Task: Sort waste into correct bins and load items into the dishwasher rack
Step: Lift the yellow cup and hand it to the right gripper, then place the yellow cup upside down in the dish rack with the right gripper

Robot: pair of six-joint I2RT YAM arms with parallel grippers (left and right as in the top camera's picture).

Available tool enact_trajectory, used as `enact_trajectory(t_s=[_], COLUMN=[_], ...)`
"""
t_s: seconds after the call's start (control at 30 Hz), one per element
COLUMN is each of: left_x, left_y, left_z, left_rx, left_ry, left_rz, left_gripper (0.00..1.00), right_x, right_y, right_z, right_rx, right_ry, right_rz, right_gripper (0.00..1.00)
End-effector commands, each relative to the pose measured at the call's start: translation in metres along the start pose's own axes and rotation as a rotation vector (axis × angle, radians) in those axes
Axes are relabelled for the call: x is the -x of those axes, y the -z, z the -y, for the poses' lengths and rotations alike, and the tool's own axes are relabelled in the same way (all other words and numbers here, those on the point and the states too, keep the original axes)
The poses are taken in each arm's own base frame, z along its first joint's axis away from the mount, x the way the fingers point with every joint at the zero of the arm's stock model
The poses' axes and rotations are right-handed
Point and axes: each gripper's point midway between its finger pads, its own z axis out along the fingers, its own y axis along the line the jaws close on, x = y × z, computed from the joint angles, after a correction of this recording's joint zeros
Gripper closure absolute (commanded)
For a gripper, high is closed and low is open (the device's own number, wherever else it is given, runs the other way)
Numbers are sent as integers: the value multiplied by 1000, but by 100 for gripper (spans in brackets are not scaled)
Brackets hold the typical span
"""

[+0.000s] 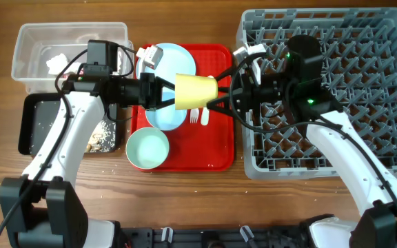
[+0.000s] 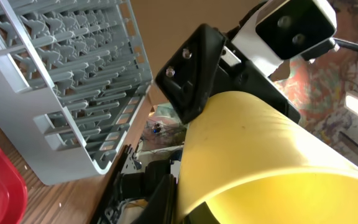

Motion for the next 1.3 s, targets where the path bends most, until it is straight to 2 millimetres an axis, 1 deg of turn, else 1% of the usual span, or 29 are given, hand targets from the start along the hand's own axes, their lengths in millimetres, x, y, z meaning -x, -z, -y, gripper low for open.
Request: enact_trajectory(t_s=[0.0, 0.07, 0.13, 0.2, 0.23, 0.27, 0.3, 0.37, 0.4, 0.43, 0.5, 0.53, 0.57, 0.6, 0.63, 0.67, 0.7, 0.73, 0.77, 0.8, 0.83, 0.9, 0.97, 1.1, 1.13, 1.17, 1.2, 1.27], left_x=[-2, -2, -2, -2, -2, -2, -1, -1, -1, -1, 1, 4, 8, 14, 17, 21, 25, 27, 28, 29, 31, 32, 32, 26, 25, 23, 21, 18], left_y=[-3, -3, -3, -3, -3, -3, -3, -3, -3, -3, -1, 1, 6, 13, 18, 25, 34, 42, 50, 58, 65, 73, 81, 94, 96, 99, 101, 103], left_z=[14, 14, 14, 14, 14, 14, 13, 12, 12, 11, 5, -1, -12, -28, -38, -53, -69, -82, -94, -104, -111, -119, -125, -136, -138, -140, -142, -143], left_rx=[-37, -37, -37, -37, -37, -36, -32, -29, -26, -20, 13, 49, 112, 203, 265, 351, 452, 537, 625, 695, 752, 821, 876, 974, 988, 1007, 1023, 1039], left_ry=[-46, -47, -47, -47, -47, -47, -47, -47, -47, -47, -47, -46, -44, -41, -38, -34, -30, -24, -17, -13, -11, -9, -5, 28, 34, 42, 49, 60], left_rz=[-15, -15, -16, -15, -15, -15, -14, -14, -13, -12, 0, 13, 37, 68, 87, 111, 137, 153, 168, 180, 191, 204, 213, 211, 209, 207, 206, 200], left_gripper=[96, 96, 96, 96, 91, 80, 57, 33, 25, 21, 15, 12, 10, 9, 8, 8, 8, 6, 6, 6, 6, 6, 6, 6, 6, 6, 6, 6], right_x=[-1, -1, -2, -3, -3, -2, -2, -1, 0, 1, 4, 4, 0, -7, -14, -22, -32, -38, -42, -43, -47, -56, -71, -125, -133, -145, -151, -162], right_y=[-5, -7, -10, -12, -12, -12, -12, -11, -9, -6, 9, 17, 32, 45, 54, 64, 79, 91, 104, 116, 132, 150, 160, 182, 183, 182, 179, 178], right_z=[2, 1, -2, -3, -3, -2, 0, 3, 4, 7, 21, 30, 48, 61, 71, 79, 85, 85, 81, 71, 58, 39, 29, 14, 11, 8, 8, 12], right_rx=[-1, 6, 15, 18, 17, 14, 2, -15, -20, -30, -97, -140, -234, -322, -403, -490, -612, -719, -830, -924, -1036, -1170, -1252, -1467, -1491, -1496, -1493, -1504], right_ry=[-19, -10, -3, -3, -2, -2, -3, -4, -6, -8, -61, -94, -171, -217, -255, -295, -359, -399, -430, -452, -479, -517, -578, -775, -799, -834, -857, -886], right_rz=[-3, -7, -11, -14, -14, -13, -9, -3, 0, 7, 35, 49, 69, 75, 72, 66, 58, 45, 29, 9, -24, -88, -150, -344, -389, -461, -503, -560], right_gripper=[25, 28, 29, 38, 45, 51, 52, 53, 55, 58, 60, 60, 59, 59, 59, 59, 59, 58, 58, 57, 56, 55, 55, 55, 55, 55, 55, 55])
